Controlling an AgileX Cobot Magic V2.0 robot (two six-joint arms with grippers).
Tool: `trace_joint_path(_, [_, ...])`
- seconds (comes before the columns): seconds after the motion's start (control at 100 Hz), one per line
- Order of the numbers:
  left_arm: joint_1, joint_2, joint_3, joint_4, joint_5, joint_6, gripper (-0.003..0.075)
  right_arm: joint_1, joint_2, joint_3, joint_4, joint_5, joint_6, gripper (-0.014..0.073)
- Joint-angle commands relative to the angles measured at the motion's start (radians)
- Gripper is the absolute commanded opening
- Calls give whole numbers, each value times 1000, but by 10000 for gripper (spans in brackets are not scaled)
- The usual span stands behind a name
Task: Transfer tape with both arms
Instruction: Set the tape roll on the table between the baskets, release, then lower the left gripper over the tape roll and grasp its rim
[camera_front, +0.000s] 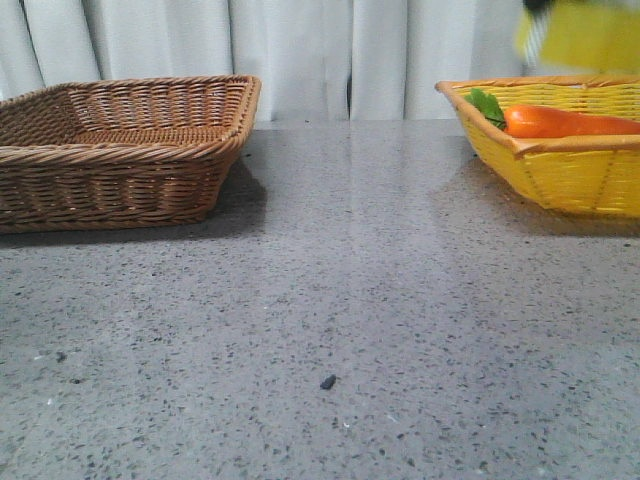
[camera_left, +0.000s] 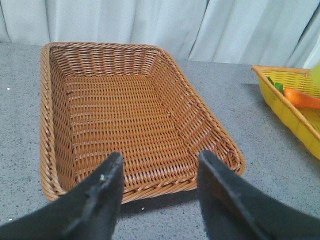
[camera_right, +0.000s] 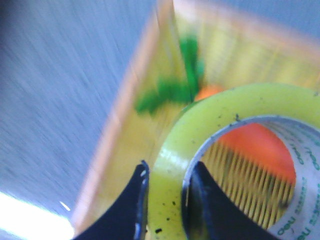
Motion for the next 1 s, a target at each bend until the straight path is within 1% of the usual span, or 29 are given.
trace_joint_path(0.0, [4, 8, -38, -22, -69, -1, 315, 66, -94, -134, 37, -100, -6, -46])
trace_joint_path(0.09, [4, 8, -38, -22, -71, -1, 315, 163, -80, -200, 51, -112, -6, -46])
trace_joint_path(0.24, [4, 8, -38, -22, -73, -1, 315, 300, 18, -198, 55, -99, -6, -46])
trace_joint_path(0.32, [4, 8, -38, -22, -71, -1, 315, 336, 91, -188, 42, -91, -6, -46])
trace_joint_path(0.39, [4, 8, -38, -22, -67, -1, 315, 351, 153, -180, -4, -91, -6, -42])
trace_joint_path(0.44, [4, 8, -38, -22, -62, -1, 315, 350, 190, -178, -12, -91, 10, -22])
trace_joint_path(0.49, [4, 8, -38, -22, -56, -1, 315, 350, 220, -178, -12, -84, 39, 27])
trace_joint_path(0.56, [4, 8, -38, -22, -33, -1, 315, 350, 236, -178, -12, -71, 38, 151])
trace_joint_path(0.61, [4, 8, -38, -22, -13, -1, 315, 350, 236, -178, -10, -60, 38, 284])
trace_joint_path(0.63, [4, 8, -39, -22, -3, -1, 315, 350, 236, -178, -5, -58, 39, 318])
trace_joint_path(0.64, [4, 8, -41, -22, 0, -1, 315, 350, 236, -178, -3, -56, 39, 351])
trace_joint_path(0.68, [4, 8, -45, -22, 16, -1, 315, 348, 228, -178, 4, -53, 39, 437])
trace_joint_path(0.71, [4, 8, -47, -26, 18, -1, 315, 343, 223, -178, 9, -48, 39, 470])
trace_joint_path(0.73, [4, 8, -53, -27, 22, 1, 315, 340, 214, -178, 15, -43, 39, 476])
trace_joint_path(0.77, [4, 8, -65, -31, 27, 9, 315, 337, 193, -178, 26, -35, 39, 459])
trace_joint_path(0.81, [4, 8, -79, -41, 27, 32, 315, 330, 166, -178, 28, -22, 39, 399])
trace_joint_path(0.82, [4, 11, -86, -43, 27, 47, 315, 330, 154, -178, 28, -19, 39, 369])
trace_joint_path(0.84, [4, 12, -98, -54, 27, 71, 315, 329, 134, -178, 28, -12, 39, 335])
trace_joint_path(0.87, [4, 21, -116, -71, 28, 108, 315, 329, 104, -178, 28, -1, 39, 239])
trace_joint_path(0.88, [4, 27, -121, -80, 31, 117, 315, 329, 96, -178, 28, 2, 39, 219])
trace_joint_path(0.89, [4, 29, -132, -85, 34, 136, 315, 329, 79, -178, 28, 5, 39, 177])
trace_joint_path(0.91, [4, 39, -148, -99, 41, 164, 315, 329, 52, -178, 28, 14, 36, 136])
trace_joint_path(0.94, [4, 56, -173, -121, 53, 198, 315, 329, 13, -178, 28, 26, 35, 36])
trace_joint_path(0.96, [4, 72, -192, -141, 64, 222, 315, 329, -17, -178, 28, 30, 35, -15])
trace_joint_path(0.99, [2, 97, -218, -169, 79, 250, 315, 331, -59, -176, 28, 35, 35, -71])
